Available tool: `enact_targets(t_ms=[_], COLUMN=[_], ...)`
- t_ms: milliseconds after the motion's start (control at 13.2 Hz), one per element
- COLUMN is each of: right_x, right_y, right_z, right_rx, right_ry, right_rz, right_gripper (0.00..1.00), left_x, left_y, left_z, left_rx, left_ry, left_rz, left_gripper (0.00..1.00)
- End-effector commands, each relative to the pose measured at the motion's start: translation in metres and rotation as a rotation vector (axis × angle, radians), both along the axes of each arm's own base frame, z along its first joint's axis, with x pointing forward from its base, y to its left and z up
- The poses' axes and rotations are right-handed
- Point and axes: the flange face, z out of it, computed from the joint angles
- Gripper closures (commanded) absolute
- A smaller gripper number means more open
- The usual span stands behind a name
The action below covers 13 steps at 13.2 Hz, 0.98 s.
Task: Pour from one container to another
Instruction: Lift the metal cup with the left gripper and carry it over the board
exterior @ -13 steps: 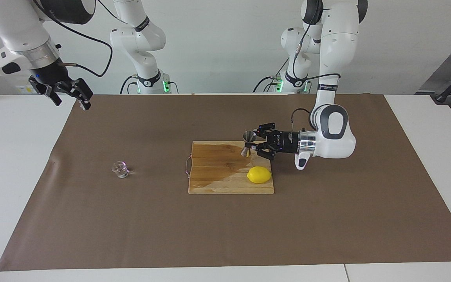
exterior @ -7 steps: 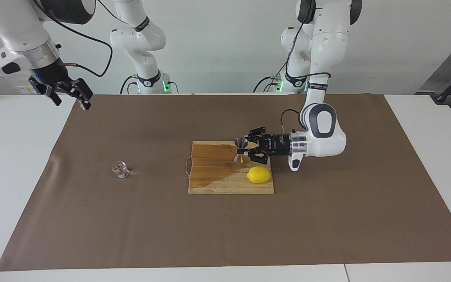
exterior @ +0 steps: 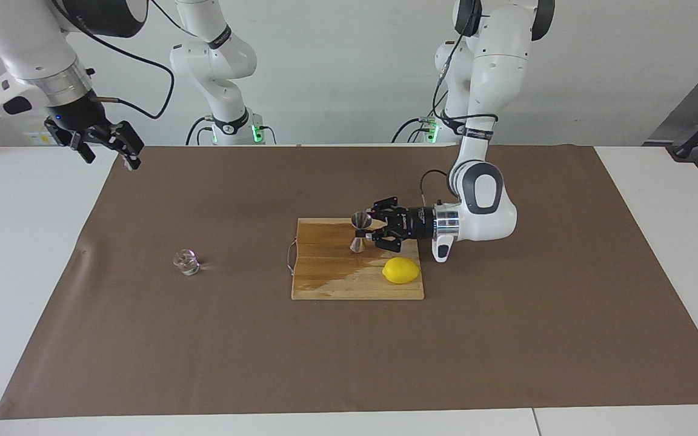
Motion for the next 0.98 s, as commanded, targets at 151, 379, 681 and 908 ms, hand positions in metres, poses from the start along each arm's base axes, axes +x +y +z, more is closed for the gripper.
enact_targets(t_ms=[151, 379, 681, 908], right_x=[-0.004, -0.004, -0.004, -0.004], right_y=[-0.001, -0.001, -0.001, -0.001], right_z=[0.004, 0.004, 0.004, 0.004], right_rx=[0.004, 0.004, 0.004, 0.004], right_ry=[0.001, 0.001, 0.001, 0.001], right_rz=[-0.018, -0.017, -0.017, -0.018], right_gripper=[0.0, 0.0, 0.0, 0.0], left_x=[-0.005, -0.006, -0.007, -0.008], left_y=[-0.002, -0.004, -0.004, -0.006], left_z=[-0.019, -0.023, -0.034, -0.043], left_rx=[-0.004, -0.005, 0.006, 0.023], left_ry=[-0.026, -0.025, -0.014, -0.003], left_rz=[0.022, 0.026, 0.029, 0.035], left_gripper=[0.57, 0.57, 0.57, 0.57])
